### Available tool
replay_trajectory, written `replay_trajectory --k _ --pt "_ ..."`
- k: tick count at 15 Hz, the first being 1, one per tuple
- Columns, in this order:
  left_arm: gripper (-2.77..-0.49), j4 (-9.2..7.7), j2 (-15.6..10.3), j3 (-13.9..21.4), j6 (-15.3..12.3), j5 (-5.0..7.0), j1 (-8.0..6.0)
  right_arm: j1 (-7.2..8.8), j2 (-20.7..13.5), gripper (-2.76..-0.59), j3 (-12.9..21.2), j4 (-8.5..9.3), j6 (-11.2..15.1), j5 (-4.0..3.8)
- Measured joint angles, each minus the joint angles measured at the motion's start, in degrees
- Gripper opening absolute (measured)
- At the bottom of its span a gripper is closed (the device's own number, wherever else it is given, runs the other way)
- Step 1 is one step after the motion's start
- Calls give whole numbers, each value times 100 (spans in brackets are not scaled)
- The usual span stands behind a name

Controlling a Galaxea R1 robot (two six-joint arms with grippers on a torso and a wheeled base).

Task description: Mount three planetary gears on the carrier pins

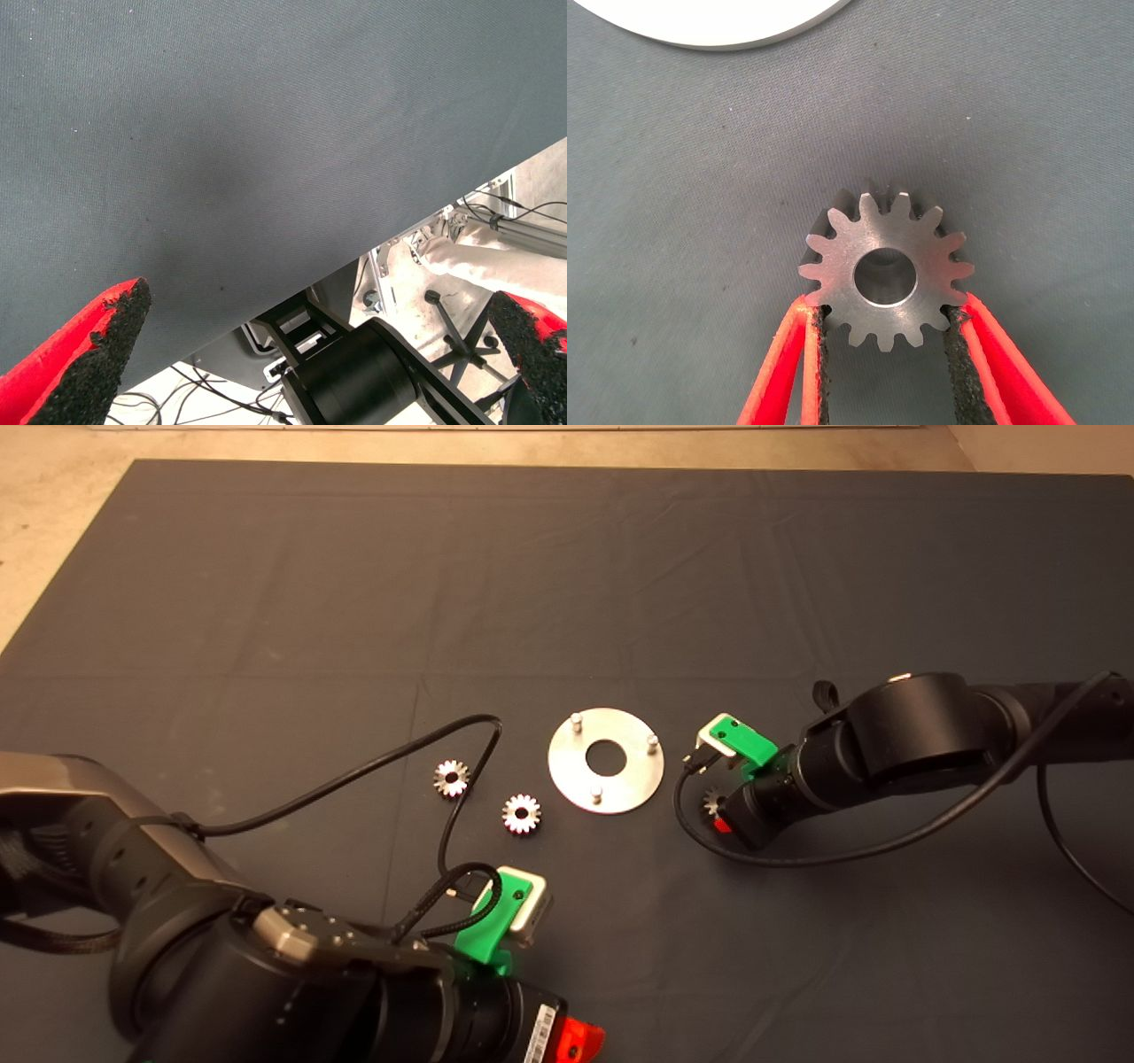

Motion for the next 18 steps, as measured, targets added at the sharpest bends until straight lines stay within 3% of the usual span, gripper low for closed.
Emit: replay_trajectory --k 2,4,6,8,12,18 --pt "-50 0 2 0 0 -5 0 245 12 -265 5 222 0 -2" --pt "-50 0 0 0 0 -5 0 530 33 -265 10 295 0 -10" --pt "-50 0 0 0 0 -5 0 685 138 -265 10 331 4 4" --pt "-50 0 0 0 0 -8 0 710 306 -265 -37 372 4 64" --pt "-50 0 0 0 0 -10 0 710 777 -265 -346 384 4 111" --pt "-50 0 0 0 0 -11 0 721 1163 -266 -850 384 -43 116"
